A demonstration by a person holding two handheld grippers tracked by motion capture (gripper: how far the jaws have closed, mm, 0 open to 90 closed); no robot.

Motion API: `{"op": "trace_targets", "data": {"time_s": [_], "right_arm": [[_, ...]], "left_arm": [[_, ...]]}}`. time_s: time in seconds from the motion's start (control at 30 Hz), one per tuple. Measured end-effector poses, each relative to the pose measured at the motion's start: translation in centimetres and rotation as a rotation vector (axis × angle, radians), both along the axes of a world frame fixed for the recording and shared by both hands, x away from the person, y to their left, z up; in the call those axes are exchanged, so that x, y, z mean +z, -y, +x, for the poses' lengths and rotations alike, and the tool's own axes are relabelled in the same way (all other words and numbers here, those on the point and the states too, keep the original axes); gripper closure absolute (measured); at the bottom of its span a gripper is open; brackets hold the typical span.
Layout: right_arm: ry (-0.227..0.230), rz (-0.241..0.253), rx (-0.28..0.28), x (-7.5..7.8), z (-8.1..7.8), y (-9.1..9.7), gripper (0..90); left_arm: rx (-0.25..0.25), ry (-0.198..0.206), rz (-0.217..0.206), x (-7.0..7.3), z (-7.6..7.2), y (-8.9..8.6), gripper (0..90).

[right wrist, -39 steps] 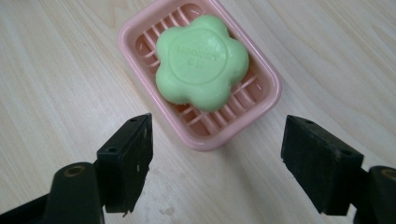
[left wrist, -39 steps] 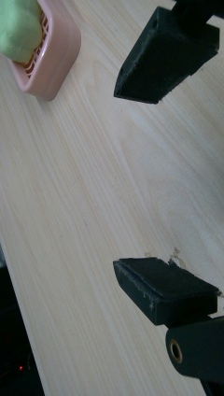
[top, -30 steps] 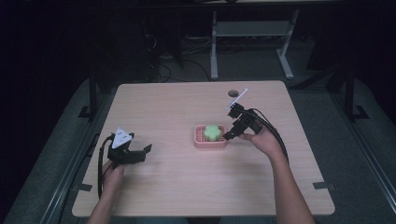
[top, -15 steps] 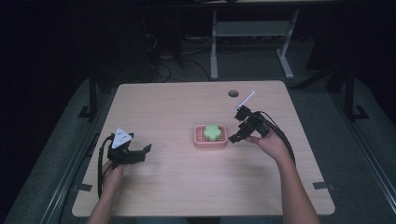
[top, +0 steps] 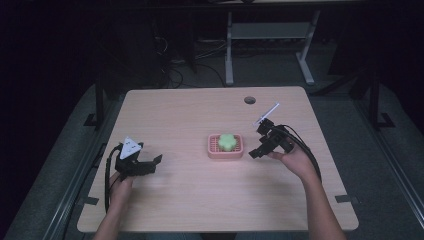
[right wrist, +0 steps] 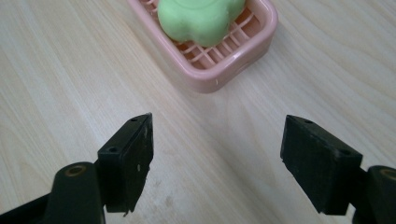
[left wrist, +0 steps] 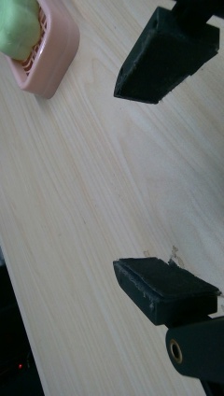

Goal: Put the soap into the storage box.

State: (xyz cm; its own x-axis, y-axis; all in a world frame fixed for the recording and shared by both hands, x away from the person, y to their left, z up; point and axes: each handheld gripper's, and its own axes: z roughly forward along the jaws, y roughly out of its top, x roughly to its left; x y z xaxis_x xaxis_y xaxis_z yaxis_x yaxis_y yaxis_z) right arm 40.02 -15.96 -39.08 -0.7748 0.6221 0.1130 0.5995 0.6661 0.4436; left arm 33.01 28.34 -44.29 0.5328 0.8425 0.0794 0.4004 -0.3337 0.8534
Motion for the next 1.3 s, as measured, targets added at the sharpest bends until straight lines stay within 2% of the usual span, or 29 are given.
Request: {"op": "trace_targets", "data": {"time_s": [0.63,0.8,1.3], "right_arm": [[-0.002,0.032,-0.021,-1.3,-2.0,2.1,25.1],[-0.012,0.03,-0.031,-1.8,-2.5,2.8,25.1],[-0.005,0.056,-0.066,-2.6,-4.2,4.8,25.1]], "left_arm": [[0.001,-0.001,0.005,0.0,0.0,0.0,14.4],[-0.001,-0.002,0.004,0.0,0.0,0.0,14.4],[-0.001,0.0,0.006,-0.1,0.0,0.2,14.4]]}}
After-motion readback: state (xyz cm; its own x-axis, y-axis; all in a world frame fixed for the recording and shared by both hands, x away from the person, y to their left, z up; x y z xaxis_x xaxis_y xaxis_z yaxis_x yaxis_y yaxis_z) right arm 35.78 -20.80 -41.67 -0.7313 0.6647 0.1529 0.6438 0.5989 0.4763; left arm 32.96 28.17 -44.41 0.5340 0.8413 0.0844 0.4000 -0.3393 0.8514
